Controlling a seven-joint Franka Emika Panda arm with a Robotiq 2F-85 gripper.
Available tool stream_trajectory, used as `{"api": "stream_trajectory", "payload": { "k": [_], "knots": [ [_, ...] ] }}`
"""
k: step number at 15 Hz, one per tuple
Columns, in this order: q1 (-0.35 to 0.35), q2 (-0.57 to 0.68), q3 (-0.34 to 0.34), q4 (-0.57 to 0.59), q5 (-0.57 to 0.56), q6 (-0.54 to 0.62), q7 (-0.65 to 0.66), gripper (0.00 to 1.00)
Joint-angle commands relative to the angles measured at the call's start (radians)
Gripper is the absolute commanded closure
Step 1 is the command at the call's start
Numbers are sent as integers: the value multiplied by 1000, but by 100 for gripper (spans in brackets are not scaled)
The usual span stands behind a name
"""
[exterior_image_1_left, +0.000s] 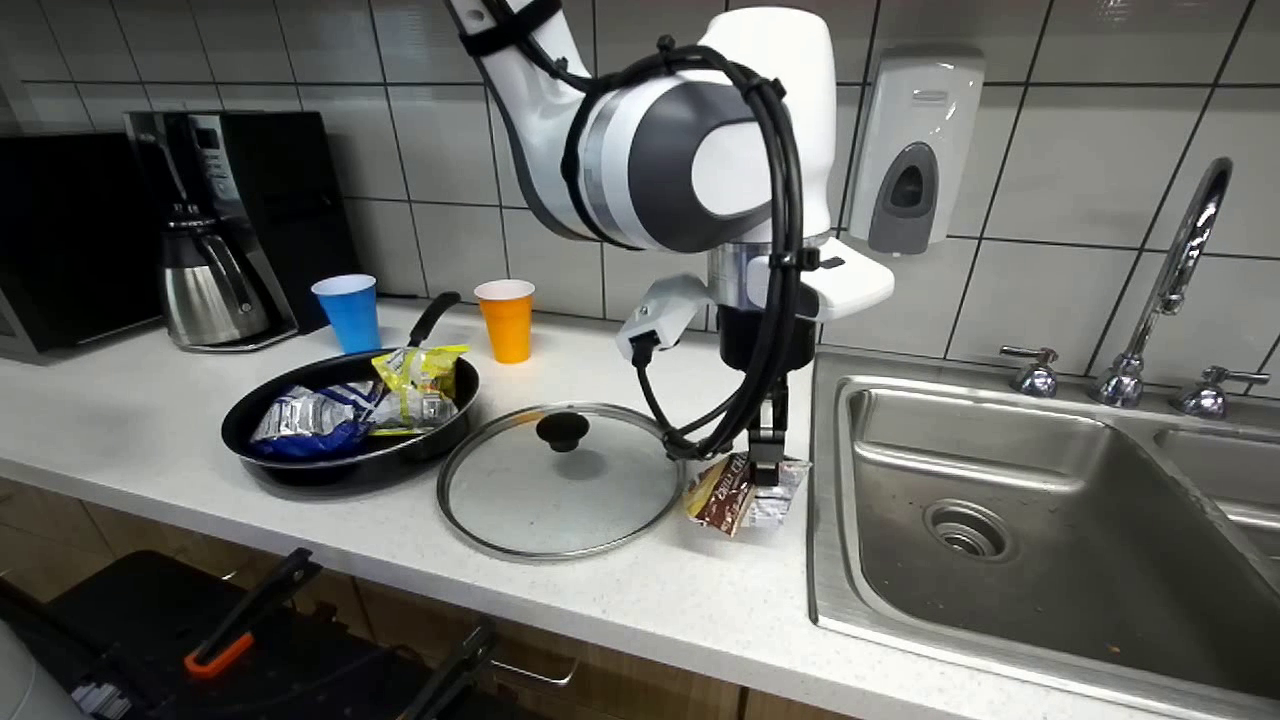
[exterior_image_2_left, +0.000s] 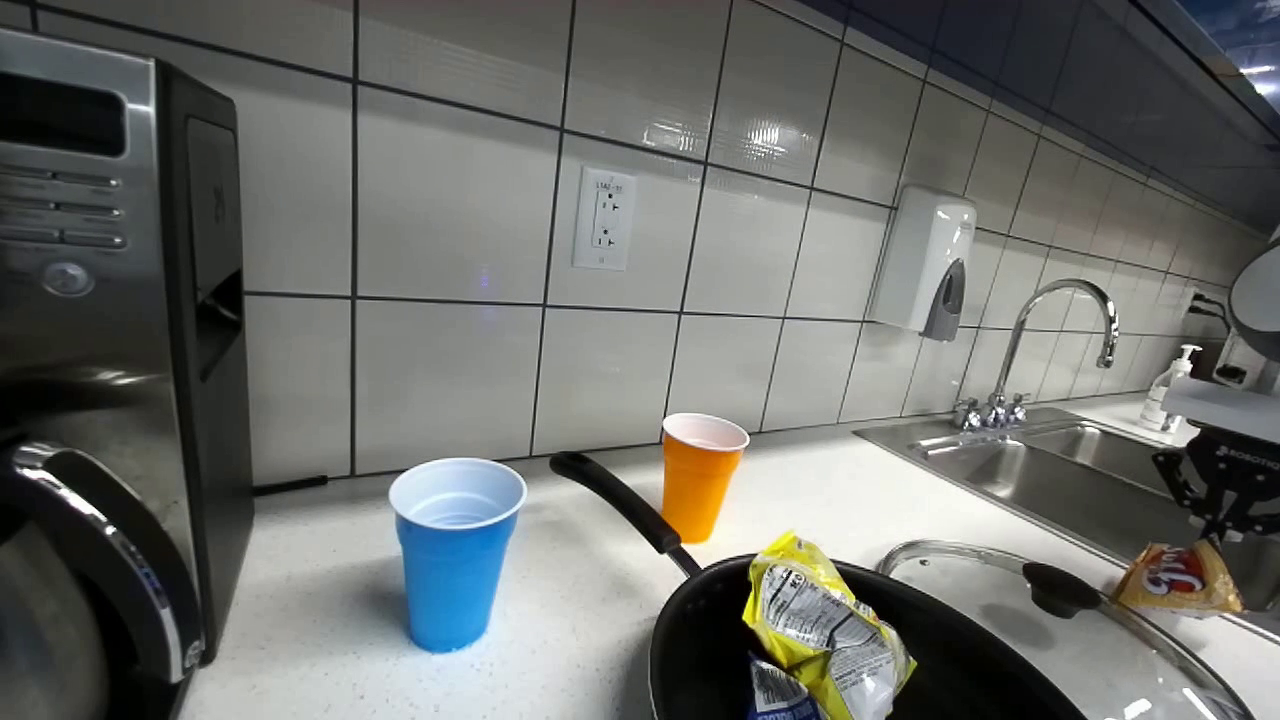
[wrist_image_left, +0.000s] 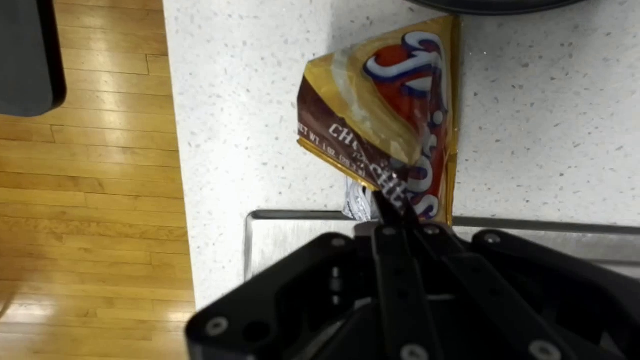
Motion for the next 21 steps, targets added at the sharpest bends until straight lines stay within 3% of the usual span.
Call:
{"api": "stream_trajectory", "payload": {
  "k": [1,8,16,21],
  "knots": [
    [27,-104,-17,-50,-79,6,55,100],
    [12,-253,64,-121,-146,28,95,100],
    [15,-377,246,-165,-124,-7,74,100],
    [55,-420,351,-190,-76,-30,24,100]
  ]
}}
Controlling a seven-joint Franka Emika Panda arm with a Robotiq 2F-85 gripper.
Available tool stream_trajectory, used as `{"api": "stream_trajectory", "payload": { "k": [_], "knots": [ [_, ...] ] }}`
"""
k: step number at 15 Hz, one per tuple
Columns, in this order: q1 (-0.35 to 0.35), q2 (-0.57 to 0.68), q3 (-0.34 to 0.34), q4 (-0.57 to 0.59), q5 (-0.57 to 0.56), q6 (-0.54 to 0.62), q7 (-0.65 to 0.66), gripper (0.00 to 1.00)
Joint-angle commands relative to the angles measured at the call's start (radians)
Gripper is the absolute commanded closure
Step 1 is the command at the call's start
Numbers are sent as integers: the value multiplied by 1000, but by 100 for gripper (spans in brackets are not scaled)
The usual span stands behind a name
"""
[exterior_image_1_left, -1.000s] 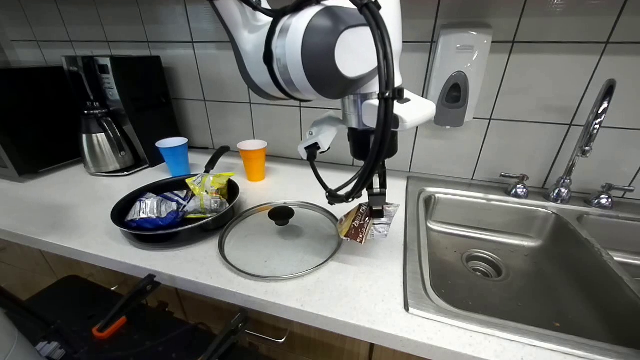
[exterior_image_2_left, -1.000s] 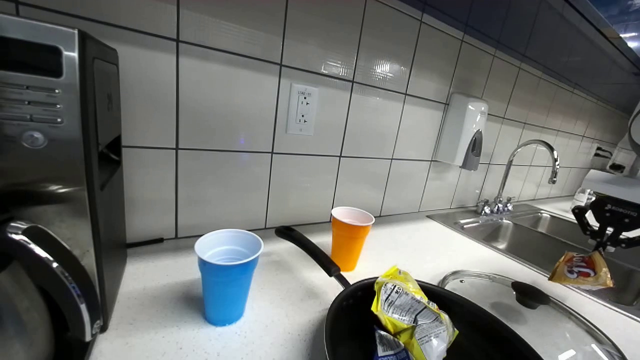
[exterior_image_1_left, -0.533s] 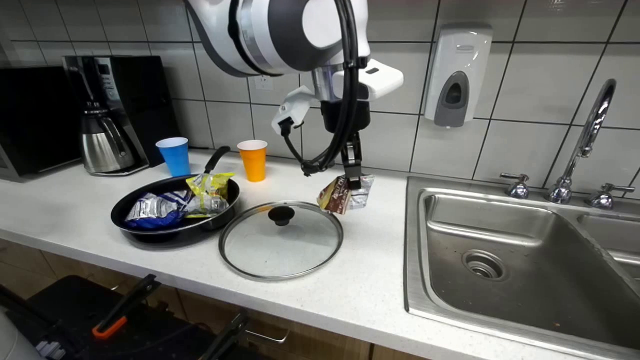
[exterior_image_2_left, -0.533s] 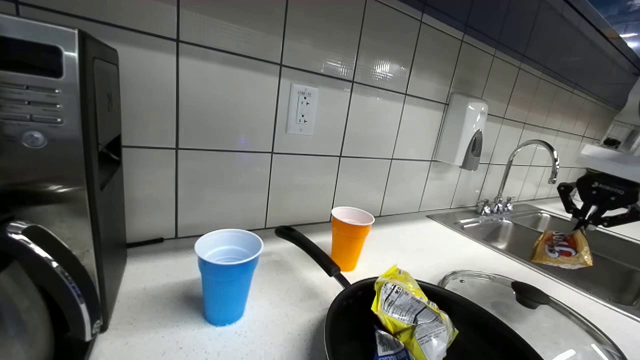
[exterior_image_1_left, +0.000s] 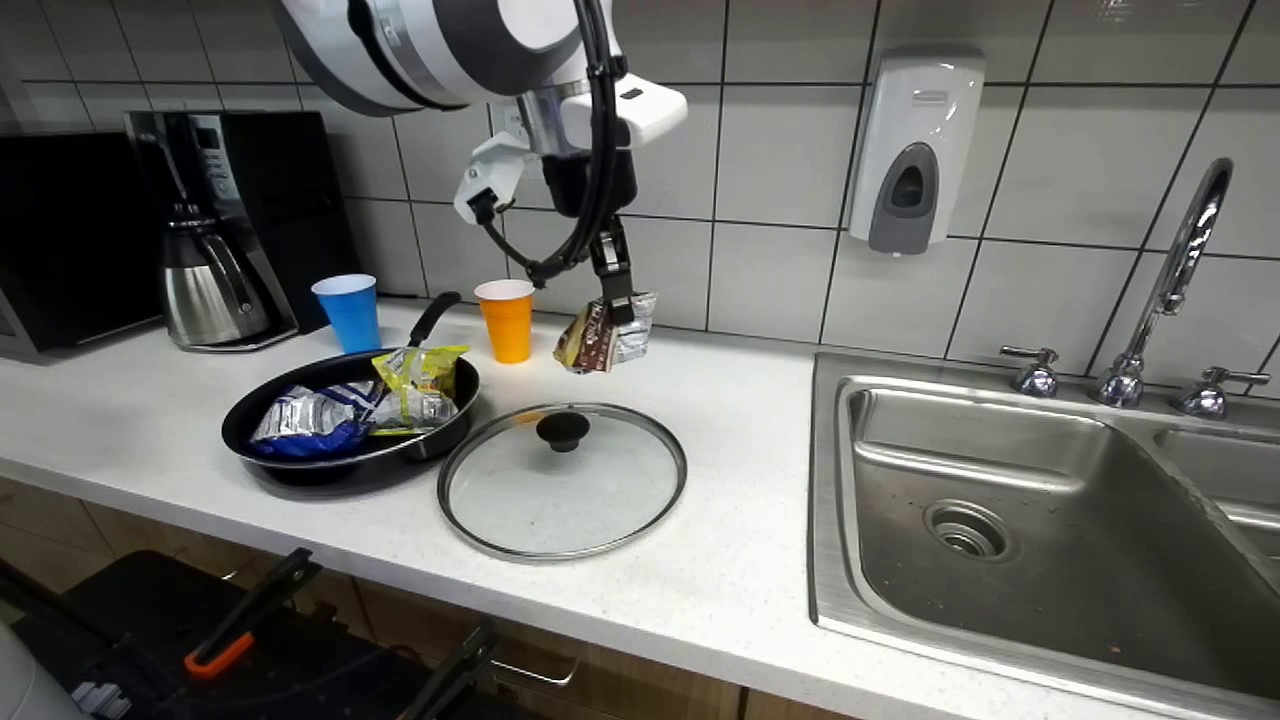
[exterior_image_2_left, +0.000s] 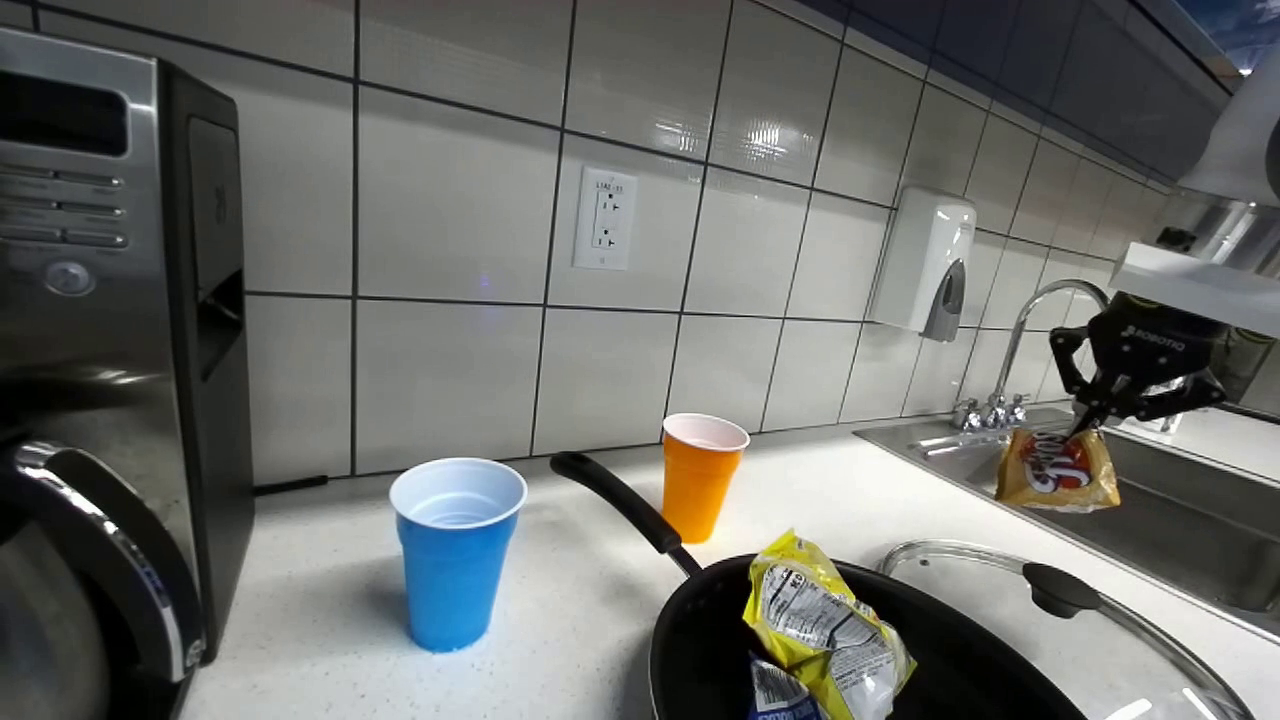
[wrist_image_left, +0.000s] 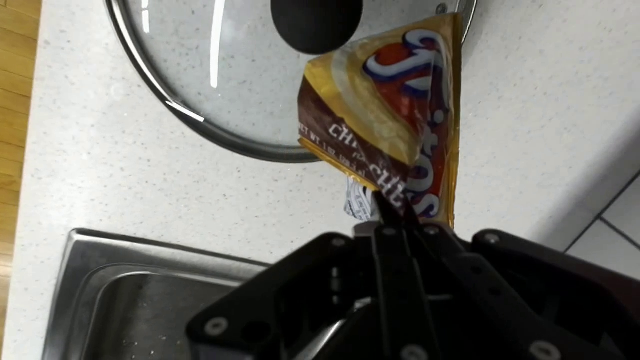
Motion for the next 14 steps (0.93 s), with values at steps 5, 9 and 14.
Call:
{"api": "stream_trajectory", "payload": {
  "k": [5,9,14],
  "knots": [
    [78,-52,118,-26,95,-62,-96,100],
    [144,-35,155,-16,172,-96,-183,100],
    [234,-17,189,-6,311,-169,-358,100]
  ]
}}
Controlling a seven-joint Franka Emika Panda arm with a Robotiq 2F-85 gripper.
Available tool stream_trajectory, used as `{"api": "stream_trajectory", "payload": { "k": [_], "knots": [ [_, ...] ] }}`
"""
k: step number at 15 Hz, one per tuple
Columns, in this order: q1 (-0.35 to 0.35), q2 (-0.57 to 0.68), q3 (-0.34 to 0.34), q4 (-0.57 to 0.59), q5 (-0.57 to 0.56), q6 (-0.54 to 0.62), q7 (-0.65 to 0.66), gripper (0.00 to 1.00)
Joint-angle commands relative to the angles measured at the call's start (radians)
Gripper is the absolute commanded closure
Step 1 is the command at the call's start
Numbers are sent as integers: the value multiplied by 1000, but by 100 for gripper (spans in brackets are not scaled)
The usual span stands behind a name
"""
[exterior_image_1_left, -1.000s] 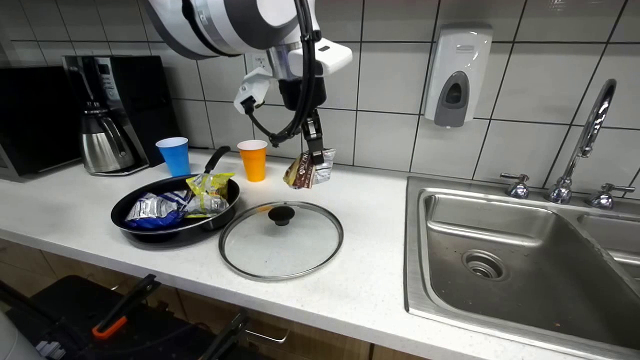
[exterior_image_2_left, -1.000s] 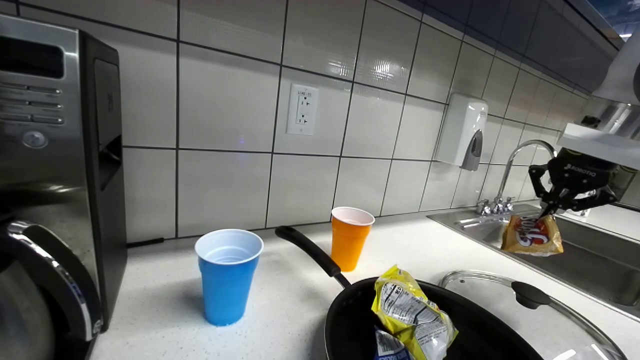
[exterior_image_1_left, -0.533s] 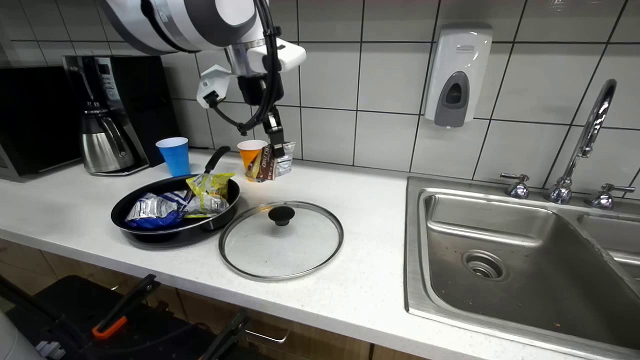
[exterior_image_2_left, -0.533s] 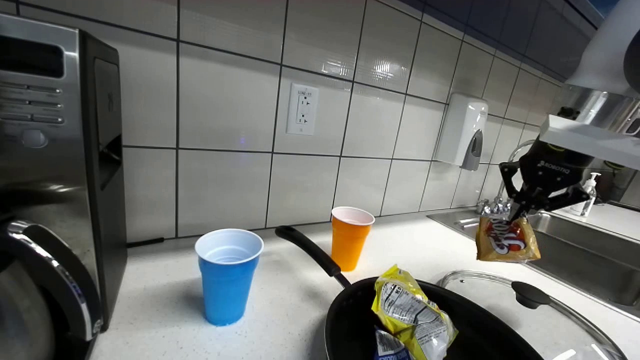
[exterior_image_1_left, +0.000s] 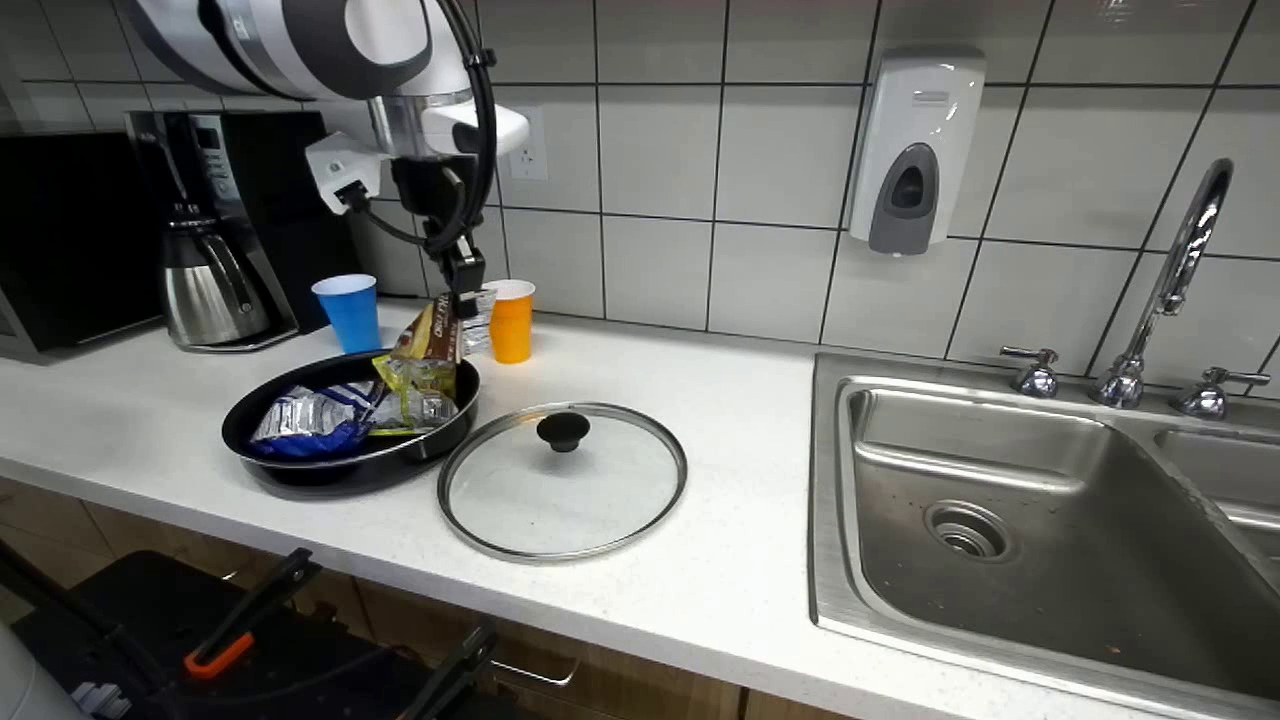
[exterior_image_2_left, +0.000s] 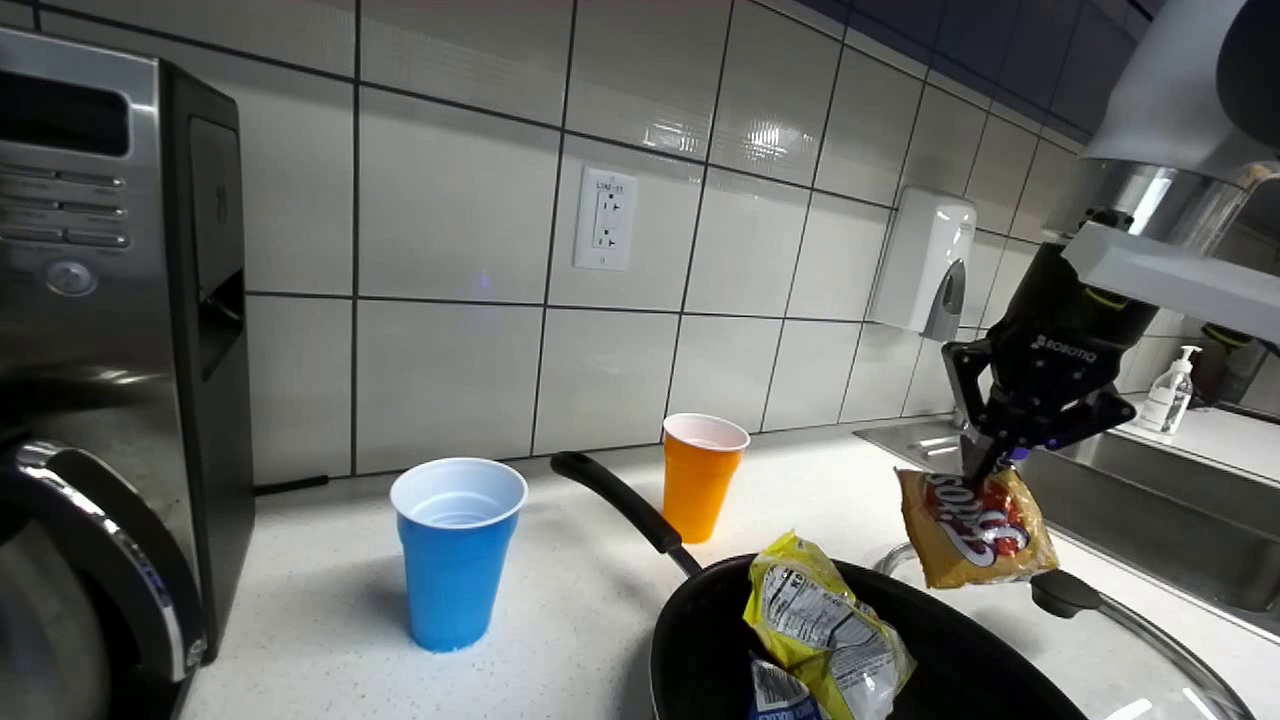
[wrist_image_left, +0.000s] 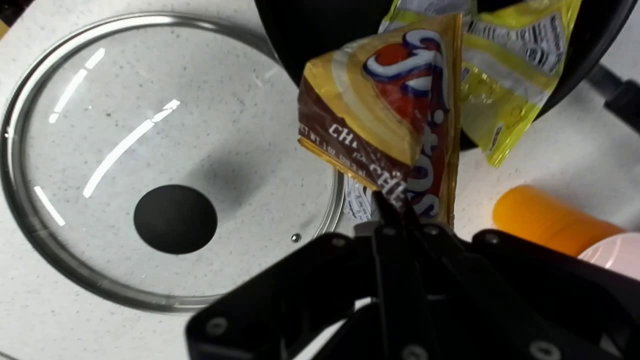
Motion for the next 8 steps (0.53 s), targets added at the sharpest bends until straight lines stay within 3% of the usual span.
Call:
{"api": "stream_trajectory", "payload": {
  "k": [1,8],
  "knots": [
    [35,3,33,14,77,-83,-124,100],
    [67,79,71,22,98,-106,-191,100]
  ]
}}
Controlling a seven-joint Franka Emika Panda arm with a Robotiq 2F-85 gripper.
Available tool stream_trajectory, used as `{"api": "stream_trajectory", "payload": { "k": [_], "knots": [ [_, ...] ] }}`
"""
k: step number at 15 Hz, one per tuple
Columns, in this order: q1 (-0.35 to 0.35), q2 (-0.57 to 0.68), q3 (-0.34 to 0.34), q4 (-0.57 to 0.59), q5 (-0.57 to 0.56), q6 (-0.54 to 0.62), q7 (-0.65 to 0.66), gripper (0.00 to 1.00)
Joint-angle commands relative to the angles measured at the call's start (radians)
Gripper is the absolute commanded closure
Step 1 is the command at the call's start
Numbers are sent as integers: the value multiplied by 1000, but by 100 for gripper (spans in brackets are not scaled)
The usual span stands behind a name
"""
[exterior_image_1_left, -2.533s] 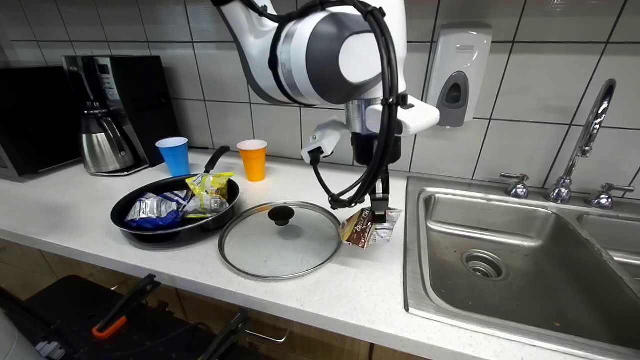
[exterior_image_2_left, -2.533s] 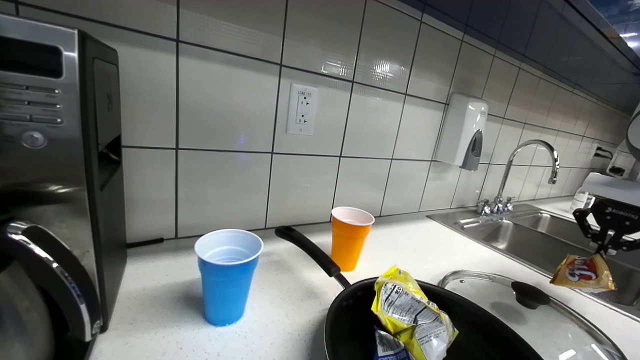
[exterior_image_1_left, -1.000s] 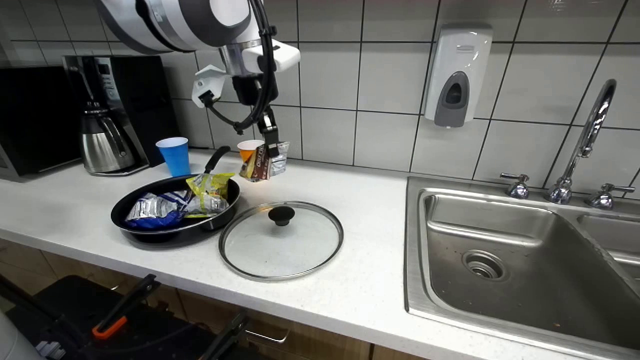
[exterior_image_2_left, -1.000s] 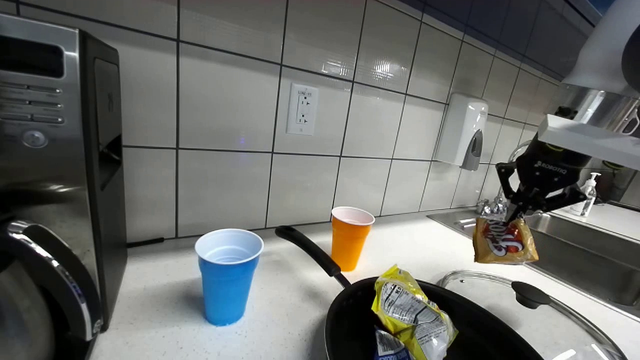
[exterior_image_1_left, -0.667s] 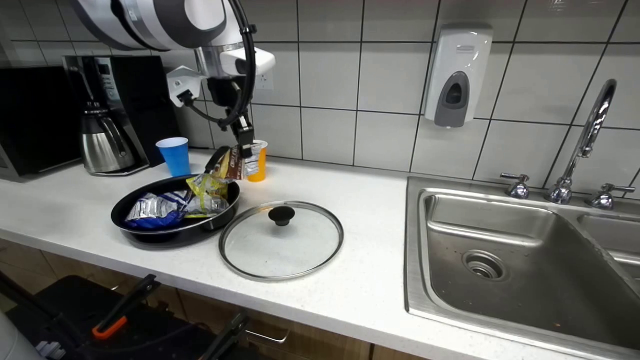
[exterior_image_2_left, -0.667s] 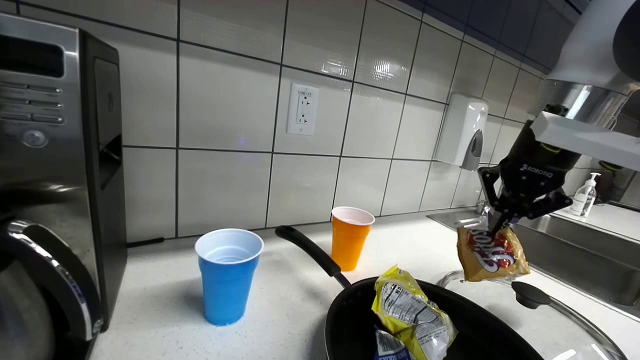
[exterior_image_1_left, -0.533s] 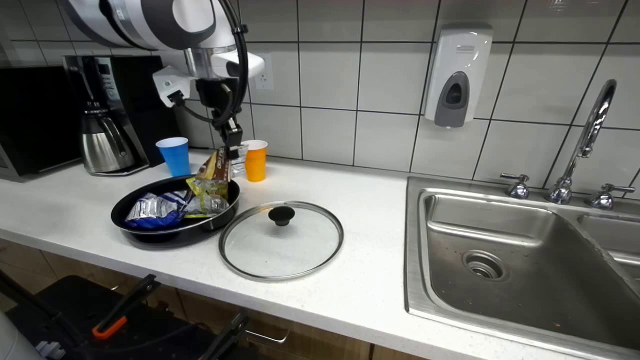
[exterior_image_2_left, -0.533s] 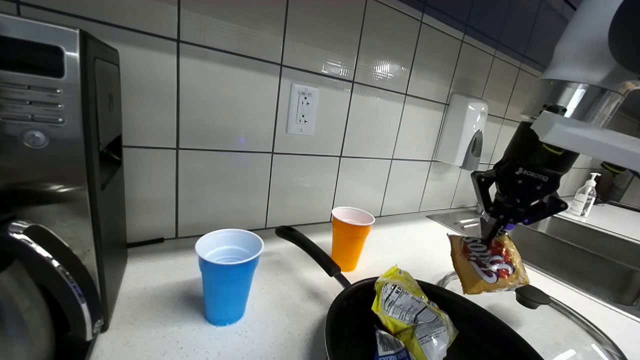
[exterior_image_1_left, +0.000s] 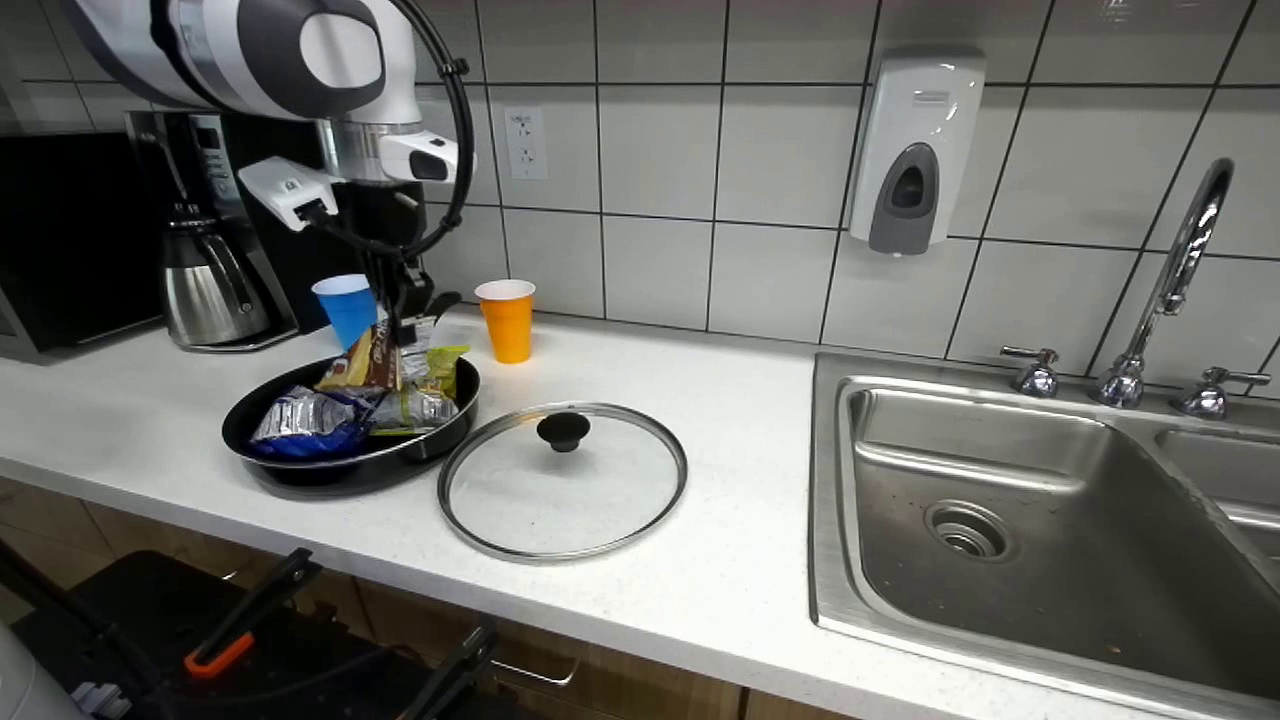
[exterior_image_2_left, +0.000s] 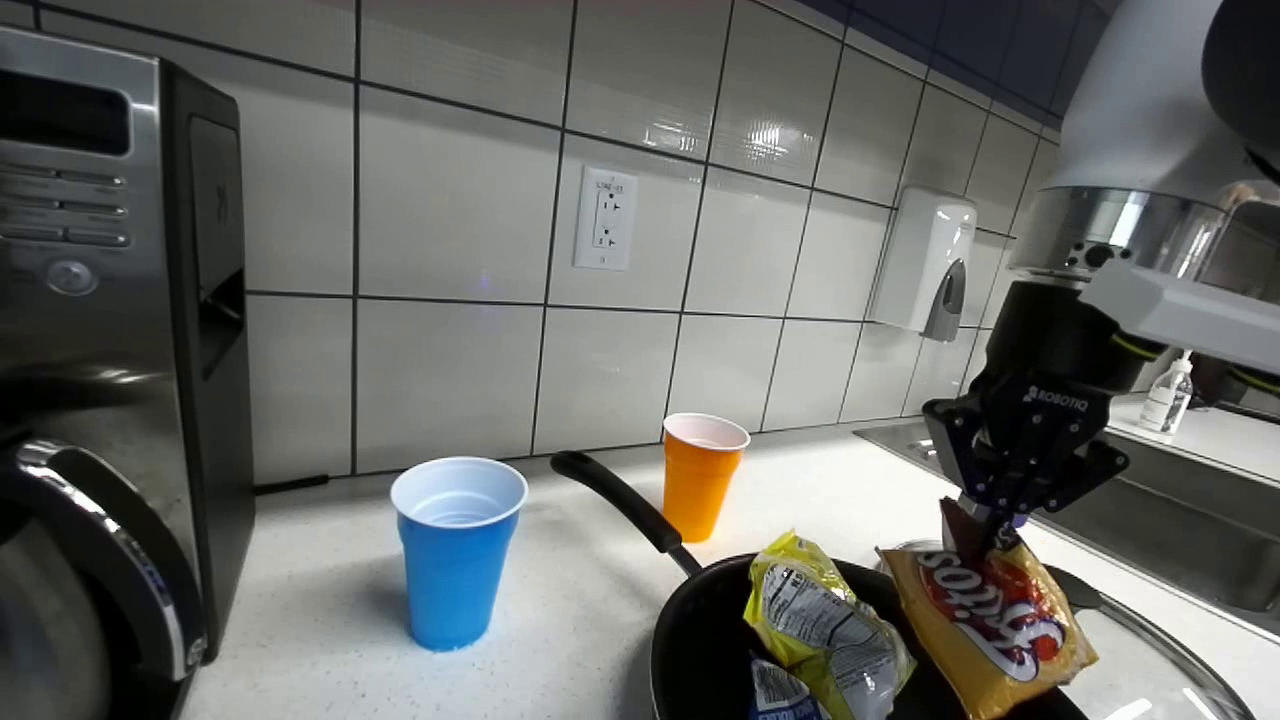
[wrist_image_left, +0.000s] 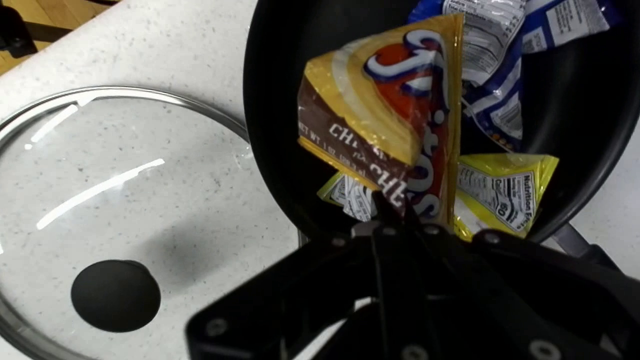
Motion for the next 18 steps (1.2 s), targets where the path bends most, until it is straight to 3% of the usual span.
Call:
{"api": "stream_trajectory", "payload": {
  "k": [1,18],
  "knots": [
    [1,57,18,22,29,-17,-53,100],
    [18,281,17,101,-20,45,18,100]
  ]
}}
